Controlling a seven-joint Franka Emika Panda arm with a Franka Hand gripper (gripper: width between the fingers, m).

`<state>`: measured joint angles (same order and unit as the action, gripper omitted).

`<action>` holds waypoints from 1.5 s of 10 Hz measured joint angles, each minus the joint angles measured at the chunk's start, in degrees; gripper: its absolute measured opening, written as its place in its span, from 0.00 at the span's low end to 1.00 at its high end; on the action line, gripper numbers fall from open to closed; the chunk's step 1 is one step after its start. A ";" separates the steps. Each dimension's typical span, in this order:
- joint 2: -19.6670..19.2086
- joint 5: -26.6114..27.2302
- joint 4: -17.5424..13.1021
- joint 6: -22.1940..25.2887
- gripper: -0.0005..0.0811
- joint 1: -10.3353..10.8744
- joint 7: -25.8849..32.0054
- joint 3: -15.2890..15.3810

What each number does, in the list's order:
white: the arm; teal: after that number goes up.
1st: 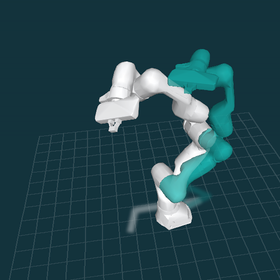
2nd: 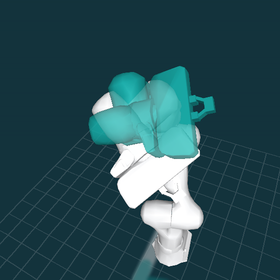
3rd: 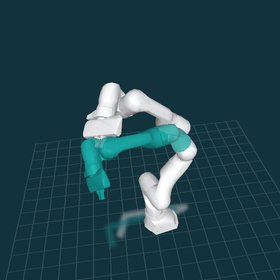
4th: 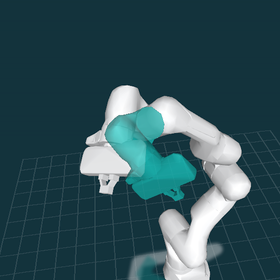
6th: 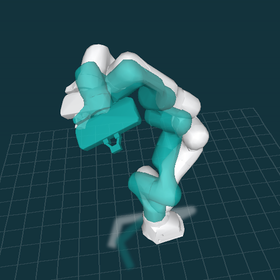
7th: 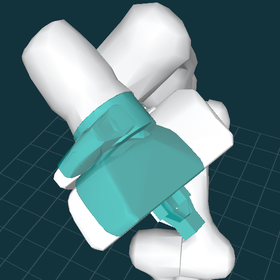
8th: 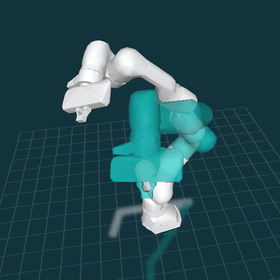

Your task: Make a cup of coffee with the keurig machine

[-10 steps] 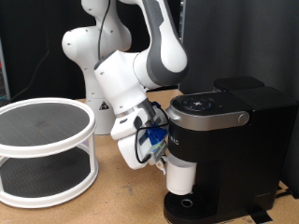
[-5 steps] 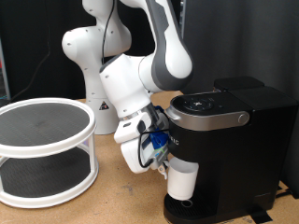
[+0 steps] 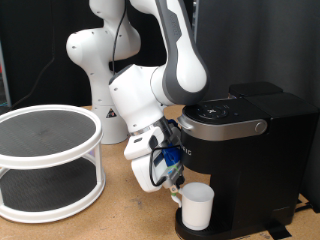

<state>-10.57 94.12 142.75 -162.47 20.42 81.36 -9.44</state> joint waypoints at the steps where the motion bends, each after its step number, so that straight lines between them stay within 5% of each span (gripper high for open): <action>1: 0.00 0.00 -0.01 0.05 0.32 0.00 0.00 0.00; 2: 0.00 -0.05 -0.01 0.12 0.32 0.00 0.00 0.00; 4: 0.20 -1.66 0.25 0.82 0.73 -0.16 -0.37 -0.10; 5: 0.62 -2.77 0.88 1.51 0.73 -0.28 -0.38 -0.31; 6: 1.64 -4.93 2.15 2.75 0.89 -0.63 -0.54 -0.74; 9: 7.14 -9.96 7.65 6.41 0.99 -2.34 -0.50 -2.76; 14: 19.09 -21.19 15.03 9.84 0.99 -5.72 -7.81 -5.42; 15: 18.87 -21.15 15.01 9.79 0.99 -5.71 -7.78 -5.41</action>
<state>8.30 72.97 157.76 -152.68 14.71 73.57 -14.85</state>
